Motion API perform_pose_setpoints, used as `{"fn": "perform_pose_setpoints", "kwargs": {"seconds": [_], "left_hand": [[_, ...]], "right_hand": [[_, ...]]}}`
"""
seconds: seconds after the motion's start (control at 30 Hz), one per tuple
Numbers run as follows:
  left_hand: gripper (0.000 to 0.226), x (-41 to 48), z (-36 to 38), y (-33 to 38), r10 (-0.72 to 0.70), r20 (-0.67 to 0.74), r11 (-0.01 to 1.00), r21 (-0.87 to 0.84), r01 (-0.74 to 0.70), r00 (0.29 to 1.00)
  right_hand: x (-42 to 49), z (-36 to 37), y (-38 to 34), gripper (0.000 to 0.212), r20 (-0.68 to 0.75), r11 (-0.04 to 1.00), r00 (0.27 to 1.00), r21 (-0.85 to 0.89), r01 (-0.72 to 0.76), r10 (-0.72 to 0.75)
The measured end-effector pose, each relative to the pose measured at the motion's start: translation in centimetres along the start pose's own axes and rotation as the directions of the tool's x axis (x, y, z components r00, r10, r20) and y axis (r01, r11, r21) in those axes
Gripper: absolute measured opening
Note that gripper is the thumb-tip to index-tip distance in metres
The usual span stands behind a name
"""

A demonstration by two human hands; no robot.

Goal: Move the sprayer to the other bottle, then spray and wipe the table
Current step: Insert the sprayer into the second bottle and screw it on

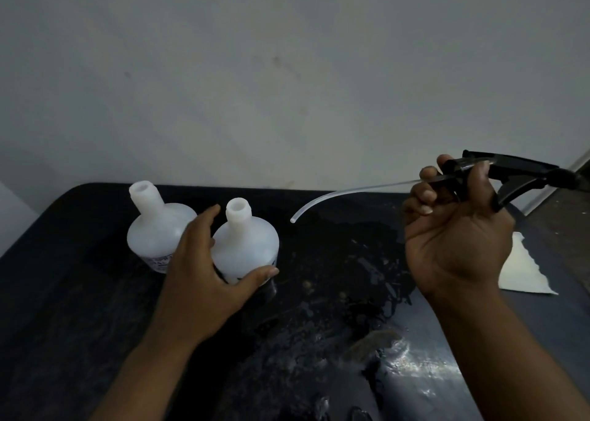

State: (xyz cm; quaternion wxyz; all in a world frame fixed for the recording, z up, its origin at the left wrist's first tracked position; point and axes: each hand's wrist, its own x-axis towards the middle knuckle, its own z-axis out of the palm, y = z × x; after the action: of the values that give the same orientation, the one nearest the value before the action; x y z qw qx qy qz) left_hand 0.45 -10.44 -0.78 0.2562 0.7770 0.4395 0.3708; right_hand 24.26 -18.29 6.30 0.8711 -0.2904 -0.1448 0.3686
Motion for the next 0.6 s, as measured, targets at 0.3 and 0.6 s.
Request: {"fn": "perform_pose_setpoints", "kwargs": {"seconds": [0.3, 0.6], "left_hand": [[0.104, -0.1, 1.8, -1.7, -0.165, 0.110, 0.985, -0.035, 0.170, 0.980], [0.096, -0.6, 1.7, -0.7, -0.049, 0.036, 0.991, 0.129, 0.044, 0.998]], "right_hand": [[-0.5, 0.1, 1.0, 0.031, 0.038, 0.999, 0.999, -0.048, 0.003, -0.001], [-0.9, 0.7, 0.7, 0.028, 0.150, 0.980, 0.984, -0.159, 0.116, -0.092]]}}
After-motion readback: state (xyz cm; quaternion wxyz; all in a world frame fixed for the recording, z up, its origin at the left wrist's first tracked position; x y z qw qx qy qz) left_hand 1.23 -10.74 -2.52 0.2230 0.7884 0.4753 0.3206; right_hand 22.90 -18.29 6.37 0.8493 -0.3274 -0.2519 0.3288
